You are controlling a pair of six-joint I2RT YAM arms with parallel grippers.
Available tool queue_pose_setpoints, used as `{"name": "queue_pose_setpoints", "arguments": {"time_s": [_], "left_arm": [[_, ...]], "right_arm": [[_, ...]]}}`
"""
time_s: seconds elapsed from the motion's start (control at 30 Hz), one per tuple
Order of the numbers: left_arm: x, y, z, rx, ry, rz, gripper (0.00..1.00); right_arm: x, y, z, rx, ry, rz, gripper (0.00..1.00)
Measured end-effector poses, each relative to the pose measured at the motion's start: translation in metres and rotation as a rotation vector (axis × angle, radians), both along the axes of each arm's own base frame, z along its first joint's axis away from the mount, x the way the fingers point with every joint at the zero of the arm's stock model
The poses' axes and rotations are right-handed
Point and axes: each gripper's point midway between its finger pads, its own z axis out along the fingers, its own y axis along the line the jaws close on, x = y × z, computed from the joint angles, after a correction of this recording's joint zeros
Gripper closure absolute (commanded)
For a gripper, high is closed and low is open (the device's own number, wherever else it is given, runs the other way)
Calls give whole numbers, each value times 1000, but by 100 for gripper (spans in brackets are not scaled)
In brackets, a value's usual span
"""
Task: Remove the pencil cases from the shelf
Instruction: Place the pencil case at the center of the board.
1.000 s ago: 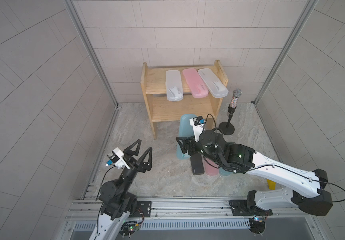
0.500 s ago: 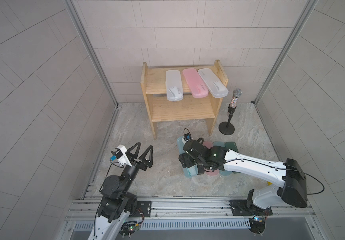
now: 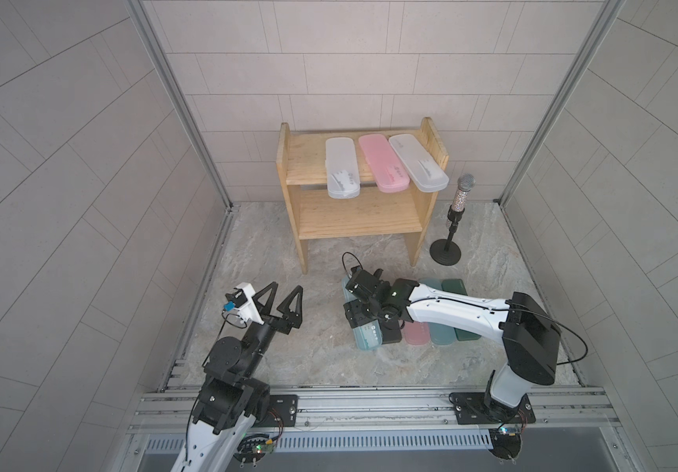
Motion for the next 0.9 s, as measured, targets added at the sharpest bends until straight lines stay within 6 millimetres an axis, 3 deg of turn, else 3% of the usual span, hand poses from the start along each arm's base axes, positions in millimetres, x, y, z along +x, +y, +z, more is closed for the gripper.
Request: {"name": "queue_pose_setpoints", "arguments": {"time_s": [0.17, 0.57, 0.77, 0.9], "left_arm": [[0, 0, -3, 3, 10, 2, 0], [1, 0, -4, 6, 16, 2, 0], [2, -1, -6, 9, 25, 1, 0], [3, -1, -7, 10, 28, 1, 0]], "right_arm": [[9, 9, -16, 18, 45, -27, 40], [26, 5, -42, 11, 102, -104, 35], [31, 1, -60, -10, 129, -133, 27], [33, -1, -61, -12, 129, -140, 19]]}}
